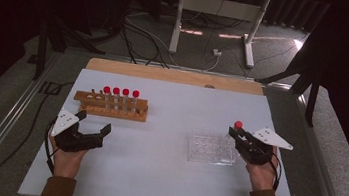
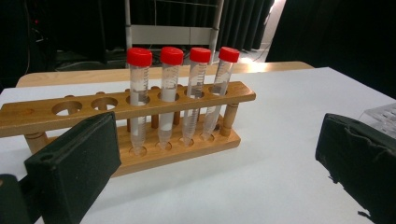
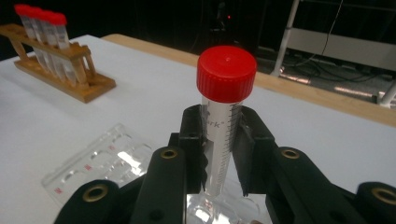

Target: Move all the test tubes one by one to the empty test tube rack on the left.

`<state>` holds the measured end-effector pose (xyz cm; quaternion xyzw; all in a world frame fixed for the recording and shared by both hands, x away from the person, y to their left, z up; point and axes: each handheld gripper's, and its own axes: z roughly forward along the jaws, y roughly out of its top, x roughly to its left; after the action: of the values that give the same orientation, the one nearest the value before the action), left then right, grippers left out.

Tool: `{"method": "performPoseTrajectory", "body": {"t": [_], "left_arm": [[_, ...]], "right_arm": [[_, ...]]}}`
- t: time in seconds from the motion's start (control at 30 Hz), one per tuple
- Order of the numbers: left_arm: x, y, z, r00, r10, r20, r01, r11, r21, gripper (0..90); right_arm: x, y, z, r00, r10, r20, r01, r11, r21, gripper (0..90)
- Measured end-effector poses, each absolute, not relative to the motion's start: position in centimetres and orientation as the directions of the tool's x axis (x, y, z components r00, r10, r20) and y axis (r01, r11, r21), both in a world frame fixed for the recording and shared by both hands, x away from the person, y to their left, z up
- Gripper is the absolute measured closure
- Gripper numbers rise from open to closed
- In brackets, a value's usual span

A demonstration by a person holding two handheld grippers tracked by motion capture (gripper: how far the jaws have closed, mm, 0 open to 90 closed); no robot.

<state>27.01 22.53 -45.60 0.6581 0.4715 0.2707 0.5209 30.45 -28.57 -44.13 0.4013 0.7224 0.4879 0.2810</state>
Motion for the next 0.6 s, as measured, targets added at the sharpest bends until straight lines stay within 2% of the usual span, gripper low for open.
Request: {"method": "performPoseTrajectory", "body": {"t": [0.2,0.37,0.6], "left_arm": [[26.9,22.0,-45.2,0.417,0.897,-0.145,0.341,-0.007,0.940,0.6],[26.9,20.8,-44.0,0.424,0.894,-0.141,0.351,-0.019,0.936,0.7],[27.2,17.7,-42.0,0.493,0.861,-0.128,0.340,-0.055,0.939,0.7]], "right_arm": [[29.9,-28.4,-43.1,-0.526,0.850,-0.018,0.283,0.195,0.939,74.2],[29.7,-27.9,-42.6,-0.553,0.833,0.022,0.289,0.166,0.943,74.2],[29.1,-26.1,-42.0,-0.601,0.799,0.019,0.276,0.185,0.943,74.1]]}}
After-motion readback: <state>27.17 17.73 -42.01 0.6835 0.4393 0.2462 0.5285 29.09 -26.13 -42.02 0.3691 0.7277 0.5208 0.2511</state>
